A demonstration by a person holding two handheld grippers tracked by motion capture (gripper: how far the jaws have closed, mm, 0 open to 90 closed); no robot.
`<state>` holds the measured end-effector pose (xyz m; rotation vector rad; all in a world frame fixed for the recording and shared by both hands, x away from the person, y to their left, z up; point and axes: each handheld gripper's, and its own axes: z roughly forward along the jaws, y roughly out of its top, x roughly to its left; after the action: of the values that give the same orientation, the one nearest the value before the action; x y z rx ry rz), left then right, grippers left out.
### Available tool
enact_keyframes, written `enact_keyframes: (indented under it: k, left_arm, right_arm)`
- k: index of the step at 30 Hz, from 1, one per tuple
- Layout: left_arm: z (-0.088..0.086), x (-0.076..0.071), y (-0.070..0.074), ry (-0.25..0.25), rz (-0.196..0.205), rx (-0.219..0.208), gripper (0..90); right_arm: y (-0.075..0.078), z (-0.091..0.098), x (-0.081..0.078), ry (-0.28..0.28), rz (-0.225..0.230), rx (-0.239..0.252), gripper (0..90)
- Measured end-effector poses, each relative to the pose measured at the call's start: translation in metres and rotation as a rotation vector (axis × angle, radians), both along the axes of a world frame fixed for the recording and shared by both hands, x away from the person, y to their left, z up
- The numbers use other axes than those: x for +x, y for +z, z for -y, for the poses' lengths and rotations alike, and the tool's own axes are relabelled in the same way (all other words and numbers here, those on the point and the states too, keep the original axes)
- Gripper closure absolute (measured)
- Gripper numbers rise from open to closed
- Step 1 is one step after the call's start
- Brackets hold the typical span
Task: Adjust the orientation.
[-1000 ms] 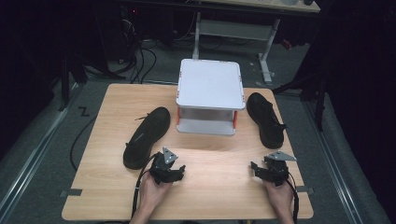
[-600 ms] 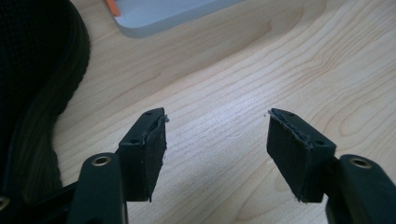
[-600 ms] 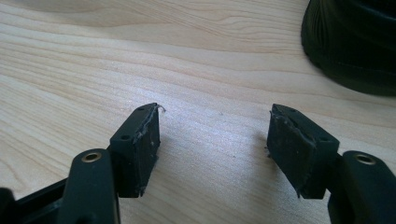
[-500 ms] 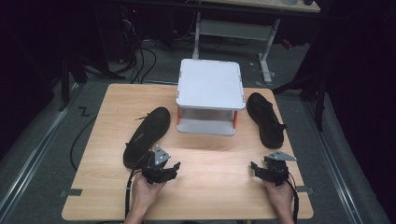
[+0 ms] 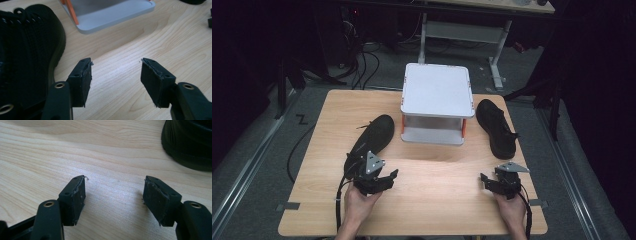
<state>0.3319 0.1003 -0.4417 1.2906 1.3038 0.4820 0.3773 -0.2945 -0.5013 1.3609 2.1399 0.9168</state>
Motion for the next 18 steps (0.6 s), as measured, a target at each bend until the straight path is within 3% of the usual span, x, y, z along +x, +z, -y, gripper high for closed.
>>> enact_keyframes:
  k: [10, 18]
  left_arm:
    - [-0.015, 0.001, 0.014, 0.024, 0.014, 0.006, 38.7]
    - [-0.031, 0.005, 0.028, 0.062, 0.047, 0.042, 36.1]
  right_arm:
    - [0.000, 0.000, 0.000, 0.000, 0.000, 0.000, 34.5]
    - [0.000, 0.000, 0.000, 0.001, 0.000, 0.000, 34.5]
